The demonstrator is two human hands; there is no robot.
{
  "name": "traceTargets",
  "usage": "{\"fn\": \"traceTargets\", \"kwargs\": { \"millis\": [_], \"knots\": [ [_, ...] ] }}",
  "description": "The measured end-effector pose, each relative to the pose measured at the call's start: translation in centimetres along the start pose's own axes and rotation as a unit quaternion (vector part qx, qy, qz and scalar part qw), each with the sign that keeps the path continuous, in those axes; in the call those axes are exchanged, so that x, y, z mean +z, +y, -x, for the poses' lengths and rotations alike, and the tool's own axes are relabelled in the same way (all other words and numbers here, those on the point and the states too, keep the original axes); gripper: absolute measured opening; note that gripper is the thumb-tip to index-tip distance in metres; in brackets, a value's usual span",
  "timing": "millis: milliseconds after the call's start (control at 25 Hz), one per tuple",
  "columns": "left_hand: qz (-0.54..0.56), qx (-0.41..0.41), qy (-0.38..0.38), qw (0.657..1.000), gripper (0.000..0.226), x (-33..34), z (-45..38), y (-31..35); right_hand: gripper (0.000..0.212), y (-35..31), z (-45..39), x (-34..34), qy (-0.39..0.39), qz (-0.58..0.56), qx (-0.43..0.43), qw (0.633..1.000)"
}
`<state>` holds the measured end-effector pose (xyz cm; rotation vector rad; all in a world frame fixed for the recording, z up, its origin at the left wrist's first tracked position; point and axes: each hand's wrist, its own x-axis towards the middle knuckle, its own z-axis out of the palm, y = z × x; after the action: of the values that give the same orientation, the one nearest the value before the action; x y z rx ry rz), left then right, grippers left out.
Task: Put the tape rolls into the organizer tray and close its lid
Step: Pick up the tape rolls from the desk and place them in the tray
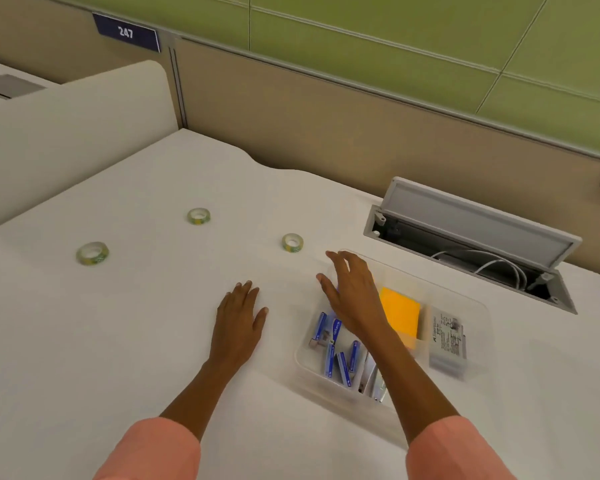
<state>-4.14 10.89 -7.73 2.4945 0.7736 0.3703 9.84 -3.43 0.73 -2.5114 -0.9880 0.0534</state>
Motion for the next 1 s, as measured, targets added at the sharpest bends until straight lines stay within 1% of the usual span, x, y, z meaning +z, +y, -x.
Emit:
{"fn": "traceTargets", "kwargs": {
  "millis": [80, 200, 480, 560, 680, 760, 840, 920, 1000],
  "knots": [
    [-0.032, 0.005, 0.018, 0.999, 0.046, 0.7, -0.1, -0.1, 0.048, -0.9, -2.3, 0.8, 0.0, 0.014, -0.027, 1.0],
    [-0.051, 0.004, 0.022, 0.998, 0.046, 1.2, -0.3, -0.2, 0.046, -1.6, -5.5, 2.4, -0.01, 0.055, -0.051, 0.997],
    [-0.055, 0.003, 0.03, 0.998, 0.046, 1.2, -0.3, -0.1, 0.038, -2.7, -11.0, 5.3, -0.079, 0.121, -0.034, 0.989],
    [-0.052, 0.0, 0.028, 0.998, 0.046, 1.2, -0.7, 0.0, 0.038, -2.6, -12.0, 5.7, -0.106, 0.149, -0.022, 0.983],
    [-0.044, -0.003, 0.023, 0.999, 0.045, 1.2, -1.4, 0.1, 0.035, -2.4, -12.2, 6.4, -0.133, 0.157, -0.011, 0.979],
    [-0.036, -0.009, 0.02, 0.999, 0.045, 1.2, -1.6, 0.2, 0.028, -2.2, -12.1, 6.8, -0.125, 0.152, -0.011, 0.98],
    [-0.036, -0.008, 0.022, 0.999, 0.044, 1.1, -1.6, 0.2, 0.025, -2.3, -12.1, 6.7, -0.115, 0.127, 0.007, 0.985],
    [-0.04, 0.0, 0.027, 0.999, 0.042, 1.2, -1.6, 0.2, 0.027, -2.8, -11.9, 6.1, -0.097, 0.087, 0.029, 0.991],
    [-0.035, 0.005, 0.031, 0.999, 0.04, 1.1, -1.5, 0.3, 0.034, -3.3, -11.0, 5.1, -0.056, 0.047, 0.037, 0.997]
  ]
}}
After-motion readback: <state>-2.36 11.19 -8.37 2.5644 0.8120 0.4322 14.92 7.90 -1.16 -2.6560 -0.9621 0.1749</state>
